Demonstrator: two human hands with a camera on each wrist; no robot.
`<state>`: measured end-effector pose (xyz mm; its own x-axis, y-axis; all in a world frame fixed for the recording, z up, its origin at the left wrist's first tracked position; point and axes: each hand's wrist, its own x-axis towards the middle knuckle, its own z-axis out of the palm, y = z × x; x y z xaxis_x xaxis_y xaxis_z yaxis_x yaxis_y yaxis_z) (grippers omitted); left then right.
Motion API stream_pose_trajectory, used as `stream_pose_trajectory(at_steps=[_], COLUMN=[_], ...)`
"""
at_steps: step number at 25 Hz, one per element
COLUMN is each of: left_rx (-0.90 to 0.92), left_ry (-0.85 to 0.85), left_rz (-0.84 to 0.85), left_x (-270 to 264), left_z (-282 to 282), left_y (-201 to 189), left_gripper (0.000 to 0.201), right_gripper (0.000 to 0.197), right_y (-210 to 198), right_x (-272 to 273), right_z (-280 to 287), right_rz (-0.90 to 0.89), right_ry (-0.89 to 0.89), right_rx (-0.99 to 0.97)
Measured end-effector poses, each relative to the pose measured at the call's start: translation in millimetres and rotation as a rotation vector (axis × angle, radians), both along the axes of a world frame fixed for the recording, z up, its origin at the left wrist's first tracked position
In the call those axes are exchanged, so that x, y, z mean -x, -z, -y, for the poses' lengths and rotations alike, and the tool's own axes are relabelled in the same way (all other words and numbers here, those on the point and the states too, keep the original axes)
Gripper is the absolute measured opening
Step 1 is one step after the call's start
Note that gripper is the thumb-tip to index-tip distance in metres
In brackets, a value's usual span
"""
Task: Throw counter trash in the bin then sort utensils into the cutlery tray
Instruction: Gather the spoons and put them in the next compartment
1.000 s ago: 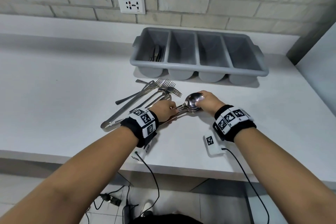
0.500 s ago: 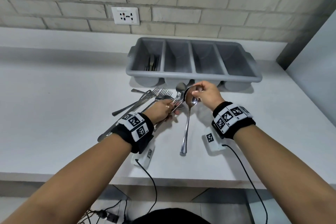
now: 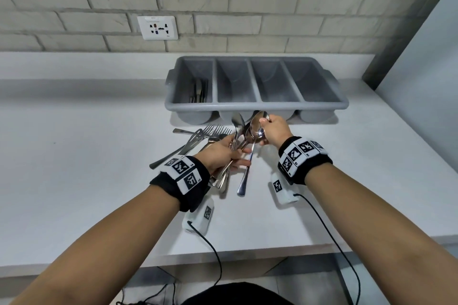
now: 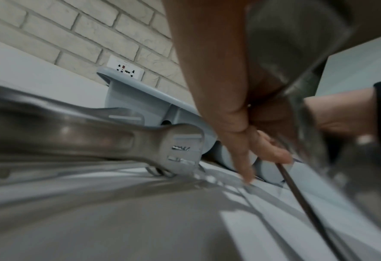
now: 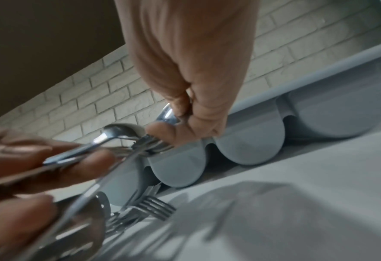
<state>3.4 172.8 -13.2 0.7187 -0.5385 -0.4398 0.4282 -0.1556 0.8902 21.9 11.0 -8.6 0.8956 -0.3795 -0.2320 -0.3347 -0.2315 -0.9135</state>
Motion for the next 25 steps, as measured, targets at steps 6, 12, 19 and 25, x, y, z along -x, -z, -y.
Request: stream_pose_trajectory(at_steps=[6,12,19,25], left_rx=[-0.01,0.174,0.2,-0.105], left_ry=[-0.008,-0.112,-0.12,-0.252], left_rz=[0.035,-0.014,-0.083,0.343], left_x=[-1,-3,-3,-15], left_z=[-3,3,3,-1], left_y=[-6,-16,-25,-32], left_gripper=[0.023,0.026,0.027,0.032], right_gripper=[0.02,0.017,0.04,0.04], right_y=[-14,-22,-25,-35], right_x=[-7,-17,-18,-19], right_z=[-11,-19,-25,-20], right_rz=[0.028,0.14,0.158,0.156], right_ry=[0.05,0.076,0.137,0.169], right_rx=[-0.043,0.254,0.007,-0.079])
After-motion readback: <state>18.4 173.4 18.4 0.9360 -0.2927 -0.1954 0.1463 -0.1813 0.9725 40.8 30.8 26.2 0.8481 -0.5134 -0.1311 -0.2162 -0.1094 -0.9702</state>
